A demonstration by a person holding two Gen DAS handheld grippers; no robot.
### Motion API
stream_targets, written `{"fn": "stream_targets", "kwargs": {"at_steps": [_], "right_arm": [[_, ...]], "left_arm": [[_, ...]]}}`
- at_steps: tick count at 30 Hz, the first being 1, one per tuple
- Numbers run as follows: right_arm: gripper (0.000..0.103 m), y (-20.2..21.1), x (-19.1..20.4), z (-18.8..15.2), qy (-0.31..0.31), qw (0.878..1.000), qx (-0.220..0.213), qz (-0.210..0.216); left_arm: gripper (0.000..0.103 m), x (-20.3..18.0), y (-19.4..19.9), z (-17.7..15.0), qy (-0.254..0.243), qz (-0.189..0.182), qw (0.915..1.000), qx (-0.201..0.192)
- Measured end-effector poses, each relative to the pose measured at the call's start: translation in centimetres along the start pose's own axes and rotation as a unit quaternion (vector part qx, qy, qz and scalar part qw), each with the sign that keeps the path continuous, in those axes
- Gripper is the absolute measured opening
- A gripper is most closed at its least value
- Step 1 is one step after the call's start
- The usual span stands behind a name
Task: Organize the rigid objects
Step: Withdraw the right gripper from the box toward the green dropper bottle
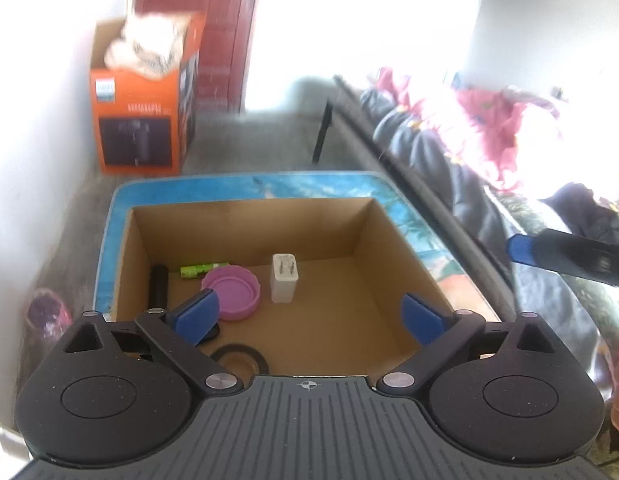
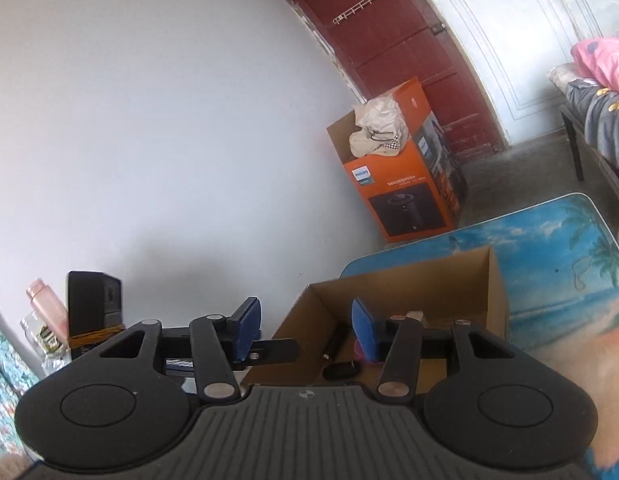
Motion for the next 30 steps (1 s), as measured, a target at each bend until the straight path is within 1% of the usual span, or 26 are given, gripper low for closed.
{"fn": "stream_targets", "kwargs": {"at_steps": [3,5,8,11,14,15,16,17,18,19,21,23,25,27,30], "right_arm": [[0.054,0.0,-0.1,-2.6,-0.002,1.0,0.003,-0.017],[0.054,-1.1,-0.5,-4.4,-0.008,1.0,0.019,-0.023],[0.054,-3.3,-0.8,-7.0,-0.003,0.998,0.047,-0.037],[0.053,-5.1,-0.2,-8.9,0.021,0.996,0.07,-0.046],[0.052,-7.1,0.7,-10.2,0.045,0.995,0.084,-0.04],[0.051,-7.8,0.9,-10.5,0.05,0.994,0.088,-0.036],[0.049,-8.4,1.0,-10.8,0.054,0.994,0.093,-0.036],[0.047,-9.0,1.0,-11.2,0.056,0.993,0.099,-0.037],[0.046,-9.4,0.9,-11.7,0.059,0.992,0.104,-0.04],[0.045,-9.9,0.7,-12.0,0.059,0.991,0.109,-0.042],[0.043,-10.9,0.4,-12.5,0.058,0.99,0.12,-0.04],[0.037,-11.6,-0.1,-12.9,0.059,0.989,0.13,-0.046],[0.034,-12.1,-0.5,-13.2,0.059,0.988,0.137,-0.049],[0.03,-12.3,-0.8,-13.5,0.055,0.987,0.143,-0.05],[0.026,-12.4,-1.0,-13.6,0.052,0.987,0.147,-0.049]], "left_arm": [[0.1,-0.4,1.9,-3.1,-0.001,0.003,0.9993,-0.036],[0.1,-0.7,2.3,-5.3,-0.007,0.01,0.9984,-0.054],[0.1,-1.3,1.8,-8.0,-0.037,0.043,0.9957,-0.073],[0.097,-1.8,0.2,-10.0,-0.076,0.077,0.9913,-0.074],[0.086,-2.0,-1.5,-11.1,-0.095,0.096,0.9886,-0.067],[0.079,-1.8,-1.8,-11.4,-0.097,0.098,0.9881,-0.068],[0.076,-1.7,-2.3,-11.4,-0.098,0.102,0.9877,-0.067],[0.075,-1.7,-2.6,-11.5,-0.099,0.104,0.9873,-0.068],[0.072,-1.7,-2.8,-11.4,-0.099,0.104,0.9872,-0.069],[0.066,-1.6,-3.2,-11.4,-0.098,0.103,0.9875,-0.068],[0.059,-1.4,-3.6,-11.5,-0.096,0.101,0.9881,-0.065],[0.055,-1.2,-3.8,-11.6,-0.093,0.098,0.9889,-0.061],[0.047,-1.2,-4.0,-11.8,-0.09,0.091,0.9901,-0.057],[0.042,-1.1,-4.3,-11.9,-0.083,0.078,0.9922,-0.05],[0.042,-1.2,-4.3,-11.8,-0.078,0.071,0.993,-0.052]]}}
Point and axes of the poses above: each gripper's, at about its wrist camera, not at the fingertips, and y roughly against the way its jaws point, x to its left, z to its top, the point moved 10 cm from there along -y, roughly the way its jaws point, and after that the axes turned 9 degrees about z, right-handed, at the moved point
